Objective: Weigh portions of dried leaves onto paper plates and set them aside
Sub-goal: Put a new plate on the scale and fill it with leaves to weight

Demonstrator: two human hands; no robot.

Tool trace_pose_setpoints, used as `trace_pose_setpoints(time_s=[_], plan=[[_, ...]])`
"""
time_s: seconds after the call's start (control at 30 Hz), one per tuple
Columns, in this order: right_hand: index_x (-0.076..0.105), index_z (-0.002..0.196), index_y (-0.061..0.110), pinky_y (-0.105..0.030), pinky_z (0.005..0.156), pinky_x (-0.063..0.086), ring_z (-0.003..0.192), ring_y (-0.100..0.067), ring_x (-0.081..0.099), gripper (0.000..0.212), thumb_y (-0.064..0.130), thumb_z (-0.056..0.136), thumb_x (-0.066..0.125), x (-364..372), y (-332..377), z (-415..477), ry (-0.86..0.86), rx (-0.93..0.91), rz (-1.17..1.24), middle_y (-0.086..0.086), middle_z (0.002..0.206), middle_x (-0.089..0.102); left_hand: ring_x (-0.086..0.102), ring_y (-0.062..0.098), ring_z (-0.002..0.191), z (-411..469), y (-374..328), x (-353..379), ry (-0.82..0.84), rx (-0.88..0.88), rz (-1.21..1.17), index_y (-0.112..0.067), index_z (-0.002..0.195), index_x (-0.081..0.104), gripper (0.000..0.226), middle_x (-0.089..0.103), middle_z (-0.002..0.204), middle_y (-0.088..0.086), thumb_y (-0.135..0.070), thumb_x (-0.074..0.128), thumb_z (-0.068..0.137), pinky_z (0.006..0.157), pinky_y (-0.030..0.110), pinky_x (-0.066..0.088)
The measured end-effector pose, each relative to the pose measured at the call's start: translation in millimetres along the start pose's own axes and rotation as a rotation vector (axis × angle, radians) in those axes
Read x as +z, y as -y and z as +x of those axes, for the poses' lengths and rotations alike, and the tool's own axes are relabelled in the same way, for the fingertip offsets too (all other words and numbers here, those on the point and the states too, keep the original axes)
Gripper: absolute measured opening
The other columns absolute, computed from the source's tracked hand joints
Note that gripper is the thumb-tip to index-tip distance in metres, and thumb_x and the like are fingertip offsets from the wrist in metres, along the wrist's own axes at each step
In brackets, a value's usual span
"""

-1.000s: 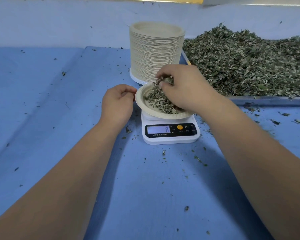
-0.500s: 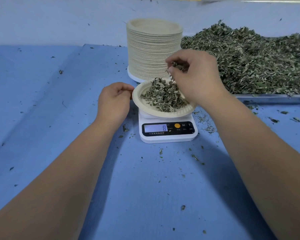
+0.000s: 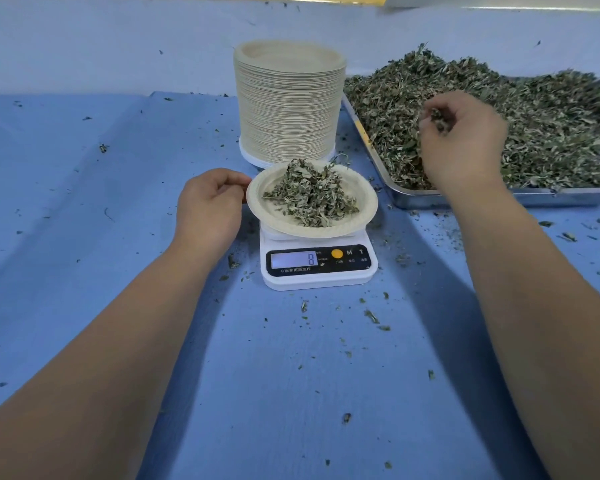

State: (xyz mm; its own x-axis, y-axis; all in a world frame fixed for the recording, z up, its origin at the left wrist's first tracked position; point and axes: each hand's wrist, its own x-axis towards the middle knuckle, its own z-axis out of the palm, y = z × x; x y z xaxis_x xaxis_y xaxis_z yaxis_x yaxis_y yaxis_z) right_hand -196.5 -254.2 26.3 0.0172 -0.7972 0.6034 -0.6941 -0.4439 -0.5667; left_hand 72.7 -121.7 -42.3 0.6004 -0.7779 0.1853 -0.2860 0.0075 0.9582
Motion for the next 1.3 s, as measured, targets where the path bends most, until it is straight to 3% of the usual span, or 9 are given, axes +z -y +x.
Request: trace_pose_setpoints(time_s=[0.13,0.23,0.4,0.53,0.67,0.73,0.9,1.07,1.3], plan=[[0.064,0.127,0.016,-0.031,0.092,0.049,0.103,-0.023,0.063,0.035,0.024,0.093,0.064,1,-10,0,0.263,0.015,-0.185,-0.004,0.116,0.069,0.065,0.011,0.073,0,0,0,0.002,-0.006,0.004,-0.027,0.082,0.077,0.030,0.076,0.079,-0.007,-0.010,0.052,0.084,0.071,0.032,0.050],[0.066,0.126,0.016,-0.033,0.095,0.049,0.110,-0.024,0.063,0.034,0.022,0.093,0.064,4,1,-4,0.334,-0.045,-0.179,-0.004,0.122,0.069,0.066,0.012,0.074,-1,-1,0,0.000,-0.012,0.014,-0.028,0.081,0.077,0.031,0.076,0.079,-0.008,-0.011,0.051,0.084,0.073,0.033,0.053],[0.071,0.113,0.019,-0.026,0.085,0.050,0.090,-0.012,0.063,0.023,0.031,0.095,0.063,15,29,-20,0.372,-0.201,-0.064,0.008,0.097,0.068,0.070,0.015,0.086,-3,-3,-1,-0.002,-0.012,0.030,-0.025,0.084,0.078,0.032,0.076,0.084,-0.007,-0.009,0.050,0.084,0.087,0.044,0.060],[0.060,0.129,0.026,-0.032,0.085,0.052,0.097,-0.012,0.063,0.048,0.059,0.100,0.044,23,57,-37,0.562,-0.248,0.004,0.007,0.111,0.067,0.068,0.013,0.082,-4,-5,-1,-0.006,-0.015,0.033,-0.026,0.081,0.077,0.033,0.076,0.082,-0.007,-0.008,0.050,0.084,0.087,0.047,0.060],[0.058,0.104,0.033,-0.032,0.069,0.042,0.079,-0.007,0.055,0.041,0.064,0.101,0.030,26,73,-48,0.566,-0.305,0.028,0.016,0.081,0.056,0.071,0.023,0.088,-5,-5,-2,0.000,-0.017,0.032,-0.025,0.082,0.077,0.032,0.076,0.082,-0.004,-0.008,0.050,0.083,0.087,0.050,0.060],[0.060,0.107,0.032,-0.035,0.074,0.048,0.085,-0.011,0.058,0.043,0.064,0.101,0.032,28,80,-52,0.601,-0.327,0.017,0.013,0.089,0.062,0.072,0.025,0.089,-6,-6,-2,0.006,-0.009,0.033,-0.024,0.083,0.077,0.032,0.076,0.083,-0.002,-0.008,0.050,0.083,0.087,0.052,0.059],[0.062,0.126,0.026,-0.036,0.090,0.049,0.104,-0.014,0.057,0.033,0.045,0.101,0.050,36,86,-57,0.618,-0.434,-0.038,0.006,0.116,0.065,0.072,0.025,0.086,-6,-6,-3,0.025,-0.001,0.037,-0.028,0.082,0.077,0.032,0.076,0.082,-0.004,-0.012,0.051,0.082,0.086,0.052,0.060],[0.076,0.107,0.021,0.000,0.068,0.033,0.070,0.004,0.049,0.022,0.012,0.095,0.060,36,84,-54,0.510,-0.422,0.022,0.020,0.084,0.058,0.071,0.029,0.087,-5,-6,-2,0.018,-0.010,0.027,-0.031,0.081,0.077,0.030,0.076,0.080,-0.005,-0.015,0.051,0.079,0.085,0.054,0.059],[0.078,0.099,0.022,-0.012,0.078,0.045,0.079,0.001,0.058,0.017,0.012,0.093,0.065,29,88,-51,0.401,-0.346,0.193,0.017,0.085,0.066,0.069,0.023,0.078,-4,-5,-2,0.016,-0.017,0.030,-0.032,0.081,0.077,0.031,0.076,0.079,-0.005,-0.014,0.051,0.080,0.085,0.054,0.060]])
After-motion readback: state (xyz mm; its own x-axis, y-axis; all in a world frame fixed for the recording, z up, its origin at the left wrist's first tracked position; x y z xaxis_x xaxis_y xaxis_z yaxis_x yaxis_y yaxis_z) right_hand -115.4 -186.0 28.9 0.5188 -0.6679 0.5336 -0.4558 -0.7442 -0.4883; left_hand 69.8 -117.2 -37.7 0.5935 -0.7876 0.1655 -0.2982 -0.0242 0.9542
